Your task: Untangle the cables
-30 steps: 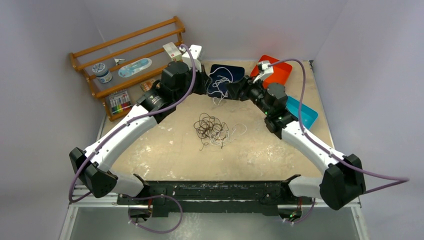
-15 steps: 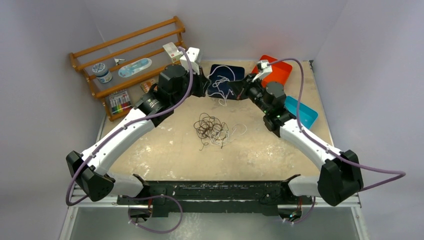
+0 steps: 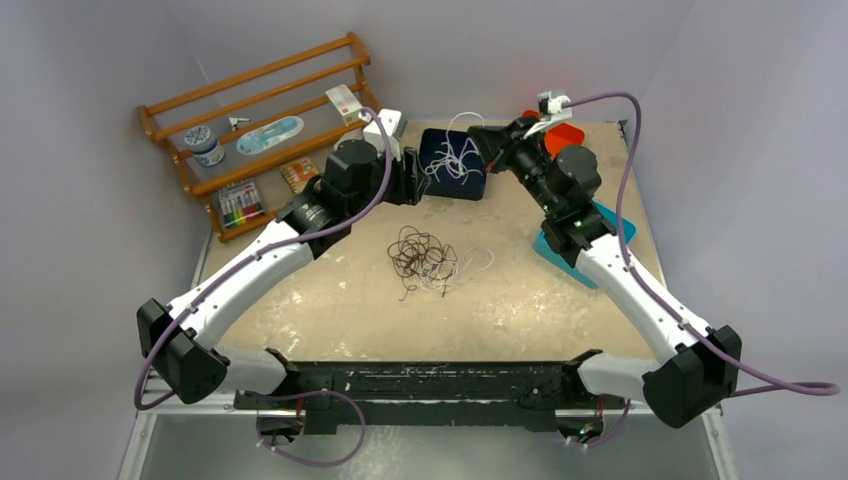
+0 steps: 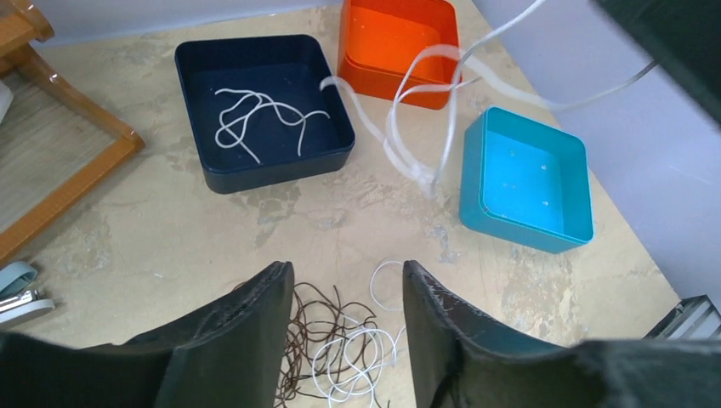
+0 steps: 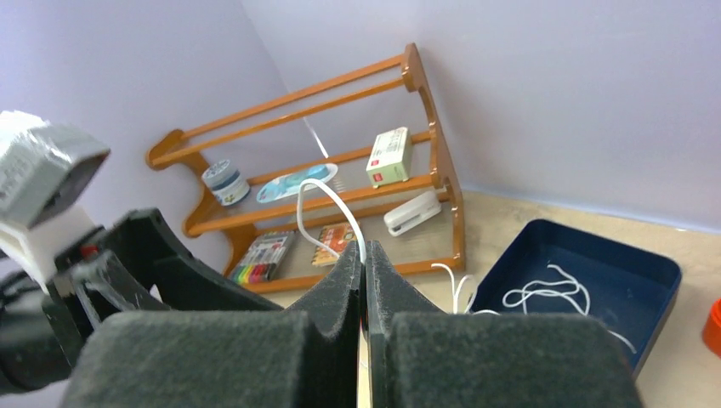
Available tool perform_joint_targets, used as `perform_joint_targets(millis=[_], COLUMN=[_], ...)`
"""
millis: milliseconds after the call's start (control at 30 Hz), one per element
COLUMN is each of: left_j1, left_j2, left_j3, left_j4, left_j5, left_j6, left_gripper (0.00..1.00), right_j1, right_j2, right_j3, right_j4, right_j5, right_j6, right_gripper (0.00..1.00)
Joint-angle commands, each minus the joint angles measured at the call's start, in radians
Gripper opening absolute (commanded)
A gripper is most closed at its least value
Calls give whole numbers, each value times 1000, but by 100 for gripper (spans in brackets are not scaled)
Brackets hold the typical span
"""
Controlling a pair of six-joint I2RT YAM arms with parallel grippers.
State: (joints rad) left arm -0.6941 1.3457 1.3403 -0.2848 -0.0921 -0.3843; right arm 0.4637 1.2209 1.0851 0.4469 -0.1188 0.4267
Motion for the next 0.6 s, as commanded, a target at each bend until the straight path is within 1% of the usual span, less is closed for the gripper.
perform_joint_targets(millis=[0,200,267,367,433,567], left_j1=[7,17,19,21,23,22], left_j2=[-55,-74,-69,-64,-69,-74], left_j3=[-31,-82,-98,-130,-164,-265], left_j4=[41,-24,-53,-85,-87,-41], left_j5=[-44,-161,-222,-277,-301,-312], left_j6=[-9,-1,-8,-22,-42,-113], left_gripper=[52,54,54,54,54,54], right_j1=[-11,-30,-37,-48,-59,-83], right_j2=[-6,41,62,101,129,202], right_j3=[92,174,194,221,242,289], right_j4=[-49,-109,-115,-113,-111,-102], right_j5=[67,86,86,87,83,64], right_j6=[-72,-120,-130,-143,-146,-156], right_gripper=[0,0,0,0,0,0])
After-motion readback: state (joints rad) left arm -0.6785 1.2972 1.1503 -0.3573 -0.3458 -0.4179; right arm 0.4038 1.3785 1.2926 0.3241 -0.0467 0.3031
